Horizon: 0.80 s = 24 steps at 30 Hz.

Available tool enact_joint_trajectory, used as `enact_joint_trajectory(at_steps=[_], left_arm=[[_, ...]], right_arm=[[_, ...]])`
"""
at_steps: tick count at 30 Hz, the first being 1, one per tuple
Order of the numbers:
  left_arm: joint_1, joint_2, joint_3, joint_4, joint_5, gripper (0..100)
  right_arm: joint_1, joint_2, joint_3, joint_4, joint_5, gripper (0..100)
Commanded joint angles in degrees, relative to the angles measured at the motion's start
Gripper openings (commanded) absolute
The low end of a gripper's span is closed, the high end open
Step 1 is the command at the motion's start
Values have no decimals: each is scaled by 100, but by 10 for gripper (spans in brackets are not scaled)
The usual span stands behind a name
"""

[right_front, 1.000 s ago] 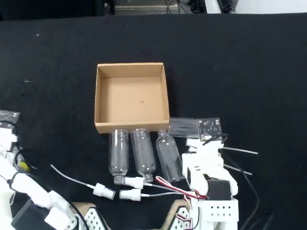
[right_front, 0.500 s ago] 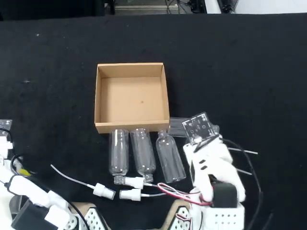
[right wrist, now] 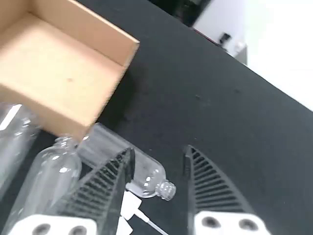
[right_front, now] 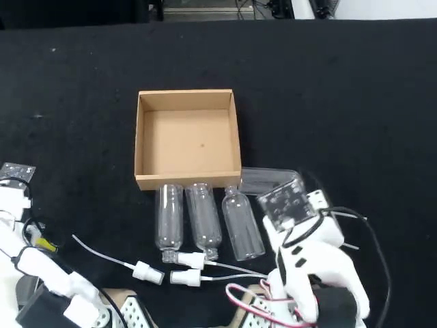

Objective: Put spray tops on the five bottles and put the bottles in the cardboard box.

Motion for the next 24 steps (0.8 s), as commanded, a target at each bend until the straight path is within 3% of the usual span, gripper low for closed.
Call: enact_joint_trajectory(at_steps=[1,6,11,14,18,21,24], left_arm=[[154,-26,4,-290,62,272],[145,-18,207,-492,-97,270],[-48,-35,356,-492,-554,267],[-163,-35,356,-492,-563,248],[-189,-35,365,-492,-554,34],[-259,-79,365,-492,-510,64],[-523,-97,198,-536,-501,26]], right_arm=[[-334,-514,-347,132,211,135],[-554,-101,-382,176,396,139],[-1336,1130,-884,325,360,139],[-2031,1903,-1464,677,352,150],[-3182,2738,-1815,862,97,186],[-4185,3301,-1640,527,-554,211],[-5108,3873,-1297,-141,-1073,212]])
